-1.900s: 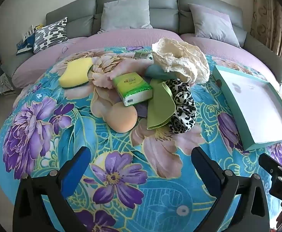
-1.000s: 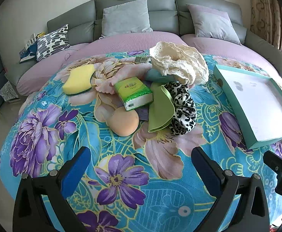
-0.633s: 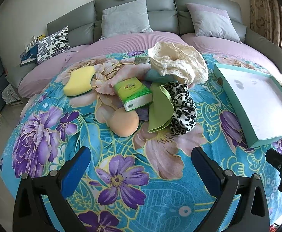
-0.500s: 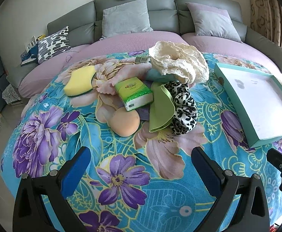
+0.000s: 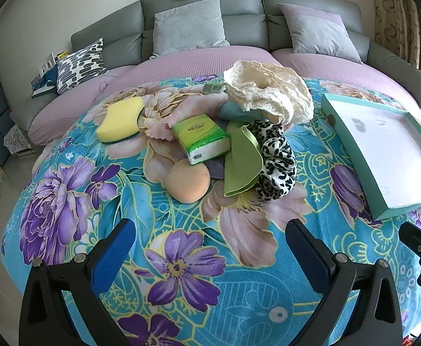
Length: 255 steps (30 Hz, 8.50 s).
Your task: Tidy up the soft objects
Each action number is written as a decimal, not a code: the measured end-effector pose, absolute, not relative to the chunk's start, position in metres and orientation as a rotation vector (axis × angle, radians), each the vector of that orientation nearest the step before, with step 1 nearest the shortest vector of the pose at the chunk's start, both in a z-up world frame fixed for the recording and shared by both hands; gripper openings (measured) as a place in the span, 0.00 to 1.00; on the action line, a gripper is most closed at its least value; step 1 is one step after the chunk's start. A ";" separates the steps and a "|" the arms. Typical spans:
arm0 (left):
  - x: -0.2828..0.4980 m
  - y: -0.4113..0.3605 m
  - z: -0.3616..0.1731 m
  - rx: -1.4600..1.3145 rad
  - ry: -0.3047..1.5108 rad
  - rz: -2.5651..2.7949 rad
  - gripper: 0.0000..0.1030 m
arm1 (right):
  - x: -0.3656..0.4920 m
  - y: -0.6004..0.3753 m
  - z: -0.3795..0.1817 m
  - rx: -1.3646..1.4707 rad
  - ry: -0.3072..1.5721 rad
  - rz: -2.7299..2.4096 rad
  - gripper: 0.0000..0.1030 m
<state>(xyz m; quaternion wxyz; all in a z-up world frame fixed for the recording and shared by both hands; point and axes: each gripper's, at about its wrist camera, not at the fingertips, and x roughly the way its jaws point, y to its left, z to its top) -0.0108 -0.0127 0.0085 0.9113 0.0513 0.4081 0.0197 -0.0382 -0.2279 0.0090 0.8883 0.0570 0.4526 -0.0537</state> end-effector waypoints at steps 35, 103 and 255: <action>-0.009 -0.018 0.008 0.124 0.842 0.030 1.00 | -0.039 -0.229 0.007 0.111 0.945 -0.110 1.00; 0.087 0.099 0.009 -0.267 0.882 0.360 1.00 | 0.092 -0.108 0.030 0.046 0.692 0.297 0.77; 0.128 -0.176 0.005 -0.040 0.756 -0.244 0.48 | 0.074 -0.361 0.013 0.344 0.770 -0.268 0.28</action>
